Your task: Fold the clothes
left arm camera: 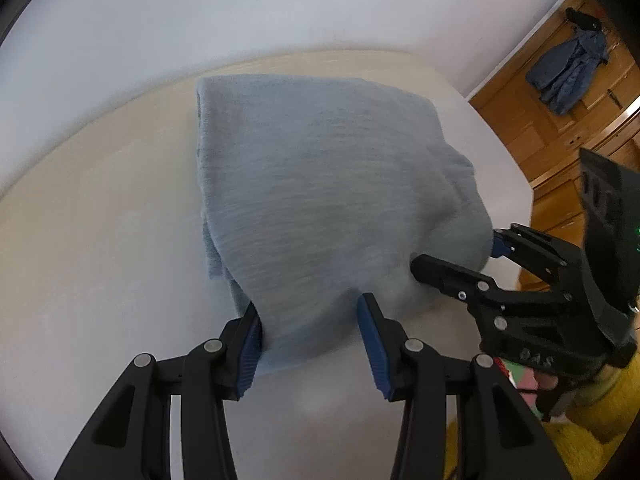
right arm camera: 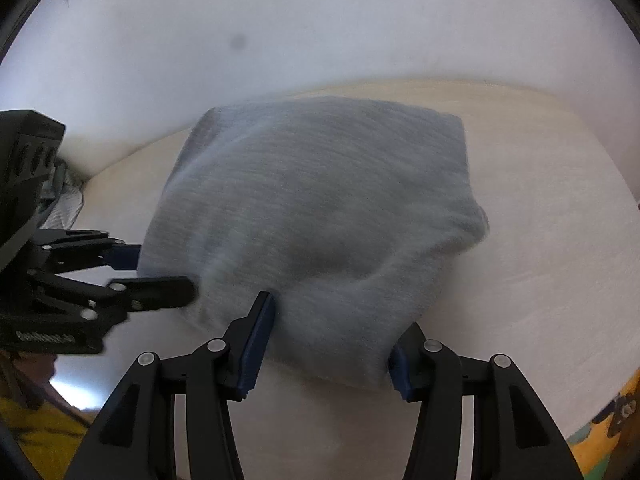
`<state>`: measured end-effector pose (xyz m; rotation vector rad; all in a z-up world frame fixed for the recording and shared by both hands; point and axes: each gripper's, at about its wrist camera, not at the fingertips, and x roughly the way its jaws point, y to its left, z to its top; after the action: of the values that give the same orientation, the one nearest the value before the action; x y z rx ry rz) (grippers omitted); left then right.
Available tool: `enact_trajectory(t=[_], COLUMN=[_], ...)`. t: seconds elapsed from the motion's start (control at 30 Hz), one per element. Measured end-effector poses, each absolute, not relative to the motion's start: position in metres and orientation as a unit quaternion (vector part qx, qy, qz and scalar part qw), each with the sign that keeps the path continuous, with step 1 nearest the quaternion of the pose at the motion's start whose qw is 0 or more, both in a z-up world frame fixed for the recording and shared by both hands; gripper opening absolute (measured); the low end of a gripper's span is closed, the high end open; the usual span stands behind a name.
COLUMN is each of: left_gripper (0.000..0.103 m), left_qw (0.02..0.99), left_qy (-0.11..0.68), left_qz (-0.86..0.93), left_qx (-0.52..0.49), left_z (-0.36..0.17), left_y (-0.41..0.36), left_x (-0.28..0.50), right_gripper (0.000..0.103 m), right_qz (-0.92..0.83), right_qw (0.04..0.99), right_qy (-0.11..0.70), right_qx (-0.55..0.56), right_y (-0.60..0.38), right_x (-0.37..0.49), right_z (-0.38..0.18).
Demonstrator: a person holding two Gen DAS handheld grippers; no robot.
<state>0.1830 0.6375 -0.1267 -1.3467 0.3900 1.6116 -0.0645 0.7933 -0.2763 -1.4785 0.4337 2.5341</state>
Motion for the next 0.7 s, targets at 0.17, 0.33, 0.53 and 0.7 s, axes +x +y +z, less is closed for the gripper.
enact_trajectory(t=[0.17,0.33,0.53,0.7], left_gripper=[0.041,0.041,0.041,0.041], left_qw=[0.473,0.444,0.408,0.389], left_qy=[0.169,0.166,0.117,0.120], left_qz=[0.681,0.715,0.736,0.742], left_qx=[-0.533,-0.514,-0.527,-0.533], left_z=[-0.116,-0.107,-0.106,-0.107], left_y=[0.622,0.613,0.599,0.598], left_x=[0.193,0.197,0.170,0.185], right_gripper=[0.052,0.052,0.052,0.052], right_qz=[0.853,0.876,0.872,0.862], right_qw=[0.115,0.129,0.103,0.037], right_qy=[0.162,0.146,0.128,0.115], right_qx=[-0.482,-0.441,-0.461,-0.492], right_y=[0.809,0.820,0.836,0.827], right_x=[-0.043,-0.048,-0.110,-0.135], right_z=[-0.258,-0.231,-0.247,-0.272])
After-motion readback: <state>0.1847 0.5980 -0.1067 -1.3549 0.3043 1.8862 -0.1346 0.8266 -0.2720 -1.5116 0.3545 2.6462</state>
